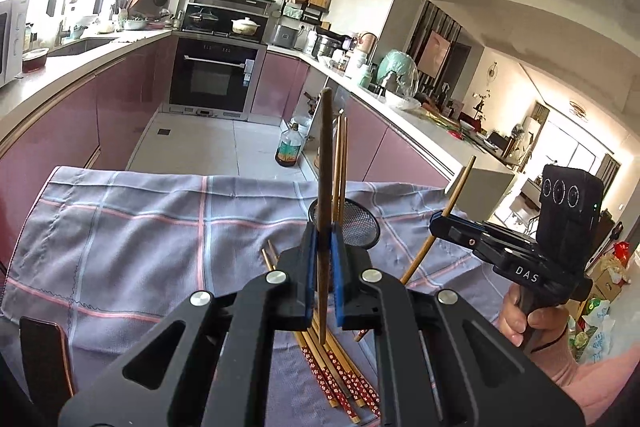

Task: Organize utensils
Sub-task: 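Lift both chopsticks upright and carry them over the mesh cup, then lower the chopsticks into the mesh cup and open both grippers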

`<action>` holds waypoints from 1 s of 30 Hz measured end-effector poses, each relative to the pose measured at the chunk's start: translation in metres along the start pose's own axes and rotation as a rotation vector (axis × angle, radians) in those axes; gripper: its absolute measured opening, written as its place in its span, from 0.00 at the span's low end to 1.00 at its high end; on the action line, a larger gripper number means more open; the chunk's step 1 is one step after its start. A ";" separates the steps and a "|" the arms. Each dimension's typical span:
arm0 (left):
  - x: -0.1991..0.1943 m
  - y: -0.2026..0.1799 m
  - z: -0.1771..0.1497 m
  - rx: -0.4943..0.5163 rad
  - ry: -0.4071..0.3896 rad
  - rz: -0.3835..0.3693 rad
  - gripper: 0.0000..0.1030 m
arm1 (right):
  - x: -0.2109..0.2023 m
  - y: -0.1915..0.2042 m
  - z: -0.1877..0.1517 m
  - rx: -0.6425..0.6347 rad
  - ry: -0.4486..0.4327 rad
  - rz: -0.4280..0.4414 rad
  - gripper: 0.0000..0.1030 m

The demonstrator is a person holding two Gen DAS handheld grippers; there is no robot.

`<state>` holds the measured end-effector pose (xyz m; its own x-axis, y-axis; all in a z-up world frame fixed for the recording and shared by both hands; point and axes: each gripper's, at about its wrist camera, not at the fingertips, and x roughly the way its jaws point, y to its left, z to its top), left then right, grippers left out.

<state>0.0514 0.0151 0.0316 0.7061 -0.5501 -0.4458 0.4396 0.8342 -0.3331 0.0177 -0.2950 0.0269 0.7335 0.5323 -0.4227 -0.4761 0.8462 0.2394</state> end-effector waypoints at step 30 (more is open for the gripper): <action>0.026 -0.064 0.096 0.121 -0.125 0.032 0.07 | -0.009 -0.013 0.073 -0.055 -0.172 -0.091 0.05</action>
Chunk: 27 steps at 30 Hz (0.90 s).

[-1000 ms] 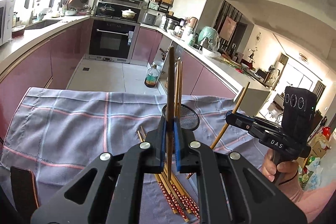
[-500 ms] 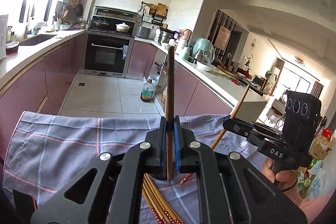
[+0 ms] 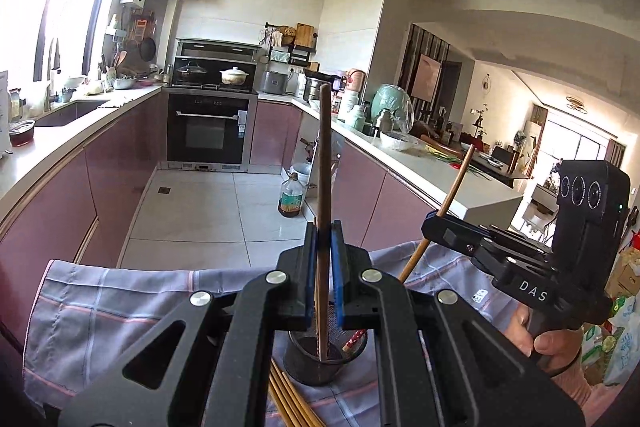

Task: Organize utensils
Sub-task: 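Lower the chopsticks into the mesh cup and open both grippers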

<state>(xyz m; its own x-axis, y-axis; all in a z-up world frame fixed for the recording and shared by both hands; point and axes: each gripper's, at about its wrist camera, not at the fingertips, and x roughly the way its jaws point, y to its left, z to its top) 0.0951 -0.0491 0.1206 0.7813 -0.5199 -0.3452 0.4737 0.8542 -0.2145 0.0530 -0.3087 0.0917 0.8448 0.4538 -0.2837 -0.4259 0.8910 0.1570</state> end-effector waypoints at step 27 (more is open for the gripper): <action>0.107 0.006 -0.038 0.078 0.307 0.003 0.08 | 0.083 -0.025 -0.044 0.054 0.305 -0.067 0.06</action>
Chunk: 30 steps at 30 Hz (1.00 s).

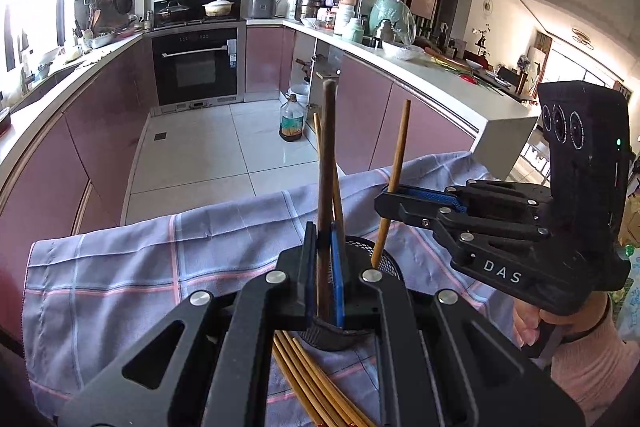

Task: Organize utensils
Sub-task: 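Lower the chopsticks into the mesh cup and open both grippers, then move both open grippers back down to the remaining chopsticks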

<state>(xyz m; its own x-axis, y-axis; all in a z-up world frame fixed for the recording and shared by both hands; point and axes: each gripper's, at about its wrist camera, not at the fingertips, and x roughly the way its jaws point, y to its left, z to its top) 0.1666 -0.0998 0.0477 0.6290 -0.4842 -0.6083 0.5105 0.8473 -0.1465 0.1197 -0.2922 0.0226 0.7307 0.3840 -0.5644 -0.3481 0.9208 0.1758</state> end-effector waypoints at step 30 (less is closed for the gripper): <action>-0.030 0.052 -0.086 -0.130 -0.062 0.154 0.31 | -0.041 0.034 -0.055 -0.033 -0.022 0.151 0.33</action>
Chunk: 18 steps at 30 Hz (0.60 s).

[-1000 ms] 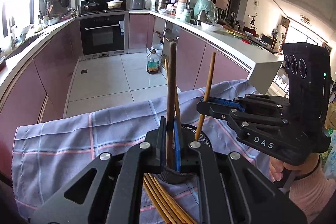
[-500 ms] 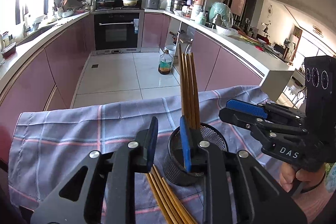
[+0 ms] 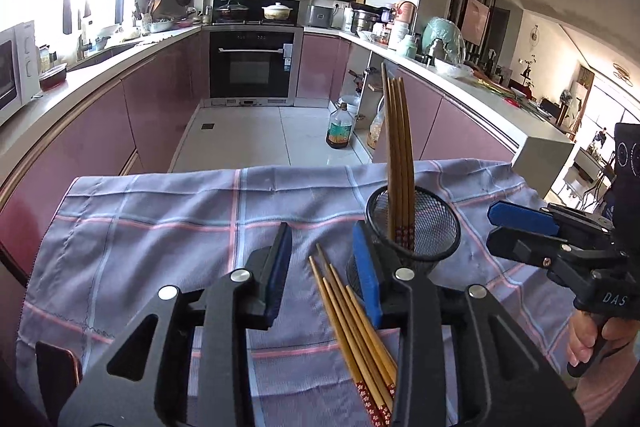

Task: Organize utensils
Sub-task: 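Move both open grippers back down to the remaining chopsticks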

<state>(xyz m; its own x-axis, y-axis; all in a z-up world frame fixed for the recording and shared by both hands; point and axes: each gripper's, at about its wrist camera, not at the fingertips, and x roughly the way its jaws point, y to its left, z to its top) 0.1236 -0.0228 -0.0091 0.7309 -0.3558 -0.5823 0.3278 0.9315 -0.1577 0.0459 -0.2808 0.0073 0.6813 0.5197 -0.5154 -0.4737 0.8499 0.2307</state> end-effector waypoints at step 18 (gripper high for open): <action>0.037 0.003 -0.088 0.006 0.203 0.005 0.33 | 0.062 0.003 -0.078 0.065 0.283 0.019 0.29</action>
<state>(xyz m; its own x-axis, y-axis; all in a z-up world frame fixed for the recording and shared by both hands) 0.0989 -0.0268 -0.1014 0.5972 -0.3281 -0.7319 0.3287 0.9325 -0.1497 0.0427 -0.2530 -0.0884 0.4856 0.4980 -0.7184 -0.4418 0.8490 0.2899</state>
